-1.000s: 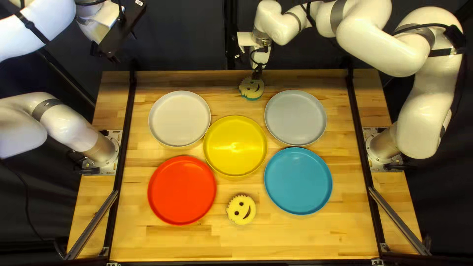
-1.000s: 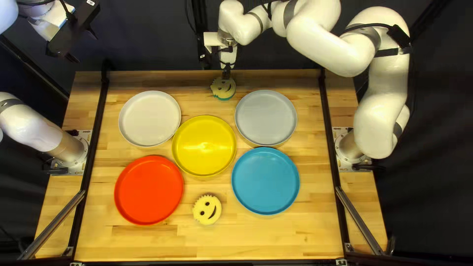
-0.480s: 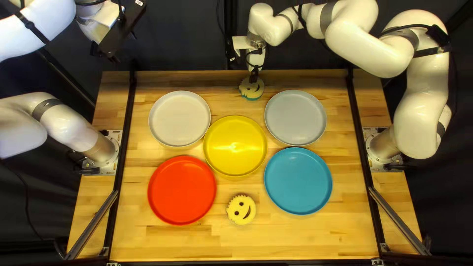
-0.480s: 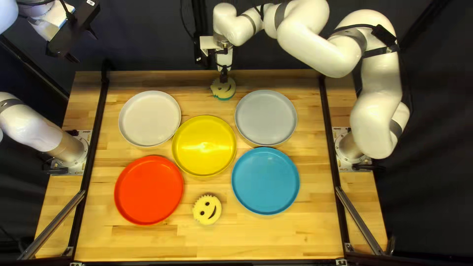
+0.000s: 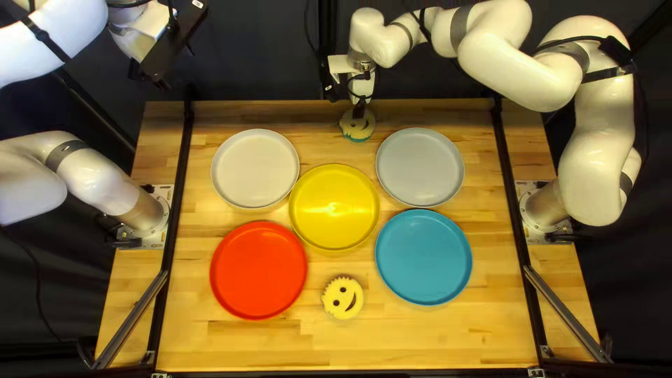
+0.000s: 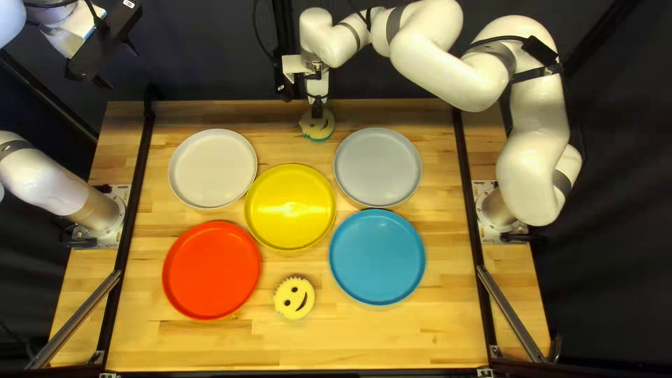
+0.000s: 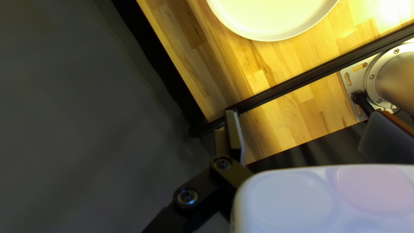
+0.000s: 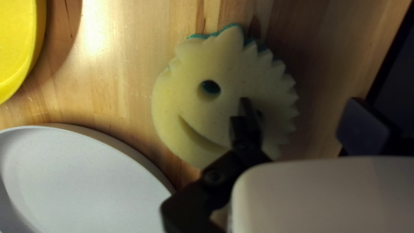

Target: Pick up sponge and scrub the plate

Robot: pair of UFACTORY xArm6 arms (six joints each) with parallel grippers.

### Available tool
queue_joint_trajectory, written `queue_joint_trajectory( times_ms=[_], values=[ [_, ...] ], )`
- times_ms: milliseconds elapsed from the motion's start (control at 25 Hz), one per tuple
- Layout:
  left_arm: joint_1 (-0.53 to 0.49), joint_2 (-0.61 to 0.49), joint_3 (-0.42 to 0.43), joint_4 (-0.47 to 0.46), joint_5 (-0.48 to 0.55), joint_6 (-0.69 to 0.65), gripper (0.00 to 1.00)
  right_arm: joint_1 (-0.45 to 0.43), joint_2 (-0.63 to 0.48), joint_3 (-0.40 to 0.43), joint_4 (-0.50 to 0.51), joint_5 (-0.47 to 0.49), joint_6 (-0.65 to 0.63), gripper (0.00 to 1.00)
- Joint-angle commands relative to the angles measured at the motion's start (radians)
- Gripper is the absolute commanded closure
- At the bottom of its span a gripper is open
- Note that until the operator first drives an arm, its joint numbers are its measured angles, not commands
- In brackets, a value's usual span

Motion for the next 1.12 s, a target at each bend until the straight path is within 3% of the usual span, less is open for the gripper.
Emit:
queue_joint_trajectory(
  times_ms=[40, 480, 680, 960, 1120],
  values=[
    [0.0, 0.0, 0.0, 0.0, 0.0, 0.0, 0.0, 0.005, -0.022, 0.023, -0.016, -0.007, 0.008, 1.0],
    [0.0, 0.0, 0.0, 0.0, 0.0, 0.0, 0.0, 0.012, -0.283, 0.275, -0.092, -0.049, 0.083, 1.0],
    [0.0, 0.0, 0.0, 0.0, 0.0, 0.0, 0.0, 0.013, -0.427, 0.431, -0.134, -0.081, 0.134, 1.0],
    [0.0, 0.0, 0.0, 0.0, 0.0, 0.0, 0.0, 0.034, -0.59, 0.643, -0.15, -0.224, 0.235, 1.0],
    [0.0, 0.0, 0.0, 0.0, 0.0, 0.0, 0.0, 0.053, -0.637, 0.689, -0.173, -0.27, 0.296, 1.0]
  ],
)
